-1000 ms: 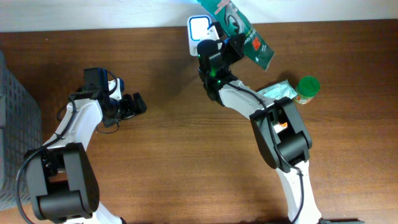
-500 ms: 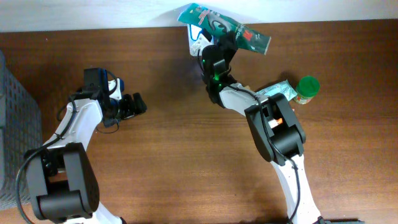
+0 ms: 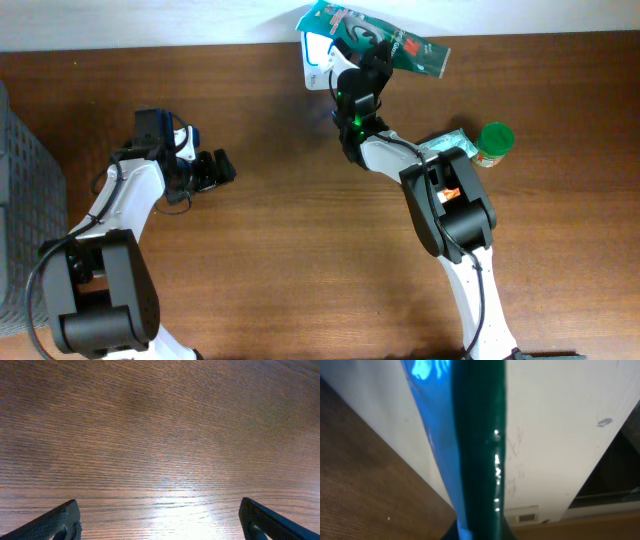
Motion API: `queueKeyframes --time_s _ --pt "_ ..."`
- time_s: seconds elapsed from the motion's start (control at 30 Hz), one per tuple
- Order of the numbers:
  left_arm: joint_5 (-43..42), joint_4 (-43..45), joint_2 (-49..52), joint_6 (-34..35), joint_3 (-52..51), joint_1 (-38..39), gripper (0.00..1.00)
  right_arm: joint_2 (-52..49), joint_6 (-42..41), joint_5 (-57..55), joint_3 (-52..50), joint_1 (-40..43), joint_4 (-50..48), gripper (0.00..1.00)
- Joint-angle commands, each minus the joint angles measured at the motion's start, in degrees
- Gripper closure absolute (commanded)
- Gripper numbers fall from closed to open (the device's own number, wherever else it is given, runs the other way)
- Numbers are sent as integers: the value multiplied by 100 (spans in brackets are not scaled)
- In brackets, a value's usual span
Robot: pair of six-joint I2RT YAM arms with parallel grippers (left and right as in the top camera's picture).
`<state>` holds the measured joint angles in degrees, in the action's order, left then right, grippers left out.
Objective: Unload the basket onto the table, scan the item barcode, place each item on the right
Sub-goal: 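Release the left gripper and present the package to the scanner, then place the package on the tube at the right side and release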
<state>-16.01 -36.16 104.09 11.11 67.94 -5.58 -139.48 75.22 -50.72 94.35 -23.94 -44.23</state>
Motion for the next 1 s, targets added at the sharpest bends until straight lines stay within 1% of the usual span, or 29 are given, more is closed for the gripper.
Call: queueKeyframes --time_s 0.0,0.17,0.23,0.3,0.37,0.4,0.47,0.53,0.57,0.6,0.67,0.7,0.77,0.83,0.87,0.9,0.97 --pt "-2 9 -50 -52 42 -22 1 181 -68 -459 59 -140 -59 96" --pt "-2 7 -50 -52 42 -22 1 1287 -264 -807 59 -247 79 96" --pt "-2 9 -50 -52 42 -22 1 2006 -564 -824 59 -367 811 96" --pt "-2 9 -50 -50 42 -22 1 2579 -1187 -802 59 -535 1845 96" --pt "-2 7 -50 -52 42 -22 1 3351 -2583 -745 59 -728 3731 96" --pt "-2 7 -50 -52 42 -22 1 3606 -3279 -533 59 -774 4513 96" --pt "-2 7 -50 -50 42 -22 1 4197 -5167 656 59 -807 6363 96" --pt "-2 9 -50 -52 42 -22 1 4760 -6756 2015 59 -660 7726 96" --pt "-2 7 -50 -52 42 -22 1 4981 -7149 2627 59 -542 8214 96" --pt "-2 9 -50 -50 42 -22 1 5243 -7525 3515 59 -313 8856 96" --pt "-2 9 -50 -50 42 -22 1 5475 -7928 4236 59 114 9665 96" --pt "-2 9 -50 -52 42 -22 1 5519 -7936 4712 59 507 10233 96" --pt "-2 9 -50 -50 42 -22 1 5466 -7936 5357 4 1158 10806 96" --pt "-2 9 -50 -52 42 -22 1 5333 -7930 5698 -232 1912 11060 96" --pt "-2 9 -50 -52 42 -22 1 5224 -7860 5698 -417 2267 11088 96" --pt "-2 9 -50 -50 42 -22 1 5121 -7803 5700 -566 2498 11088 96" --pt "-2 9 -50 -52 42 -22 1 4680 -7617 6131 -817 2979 11068 96"
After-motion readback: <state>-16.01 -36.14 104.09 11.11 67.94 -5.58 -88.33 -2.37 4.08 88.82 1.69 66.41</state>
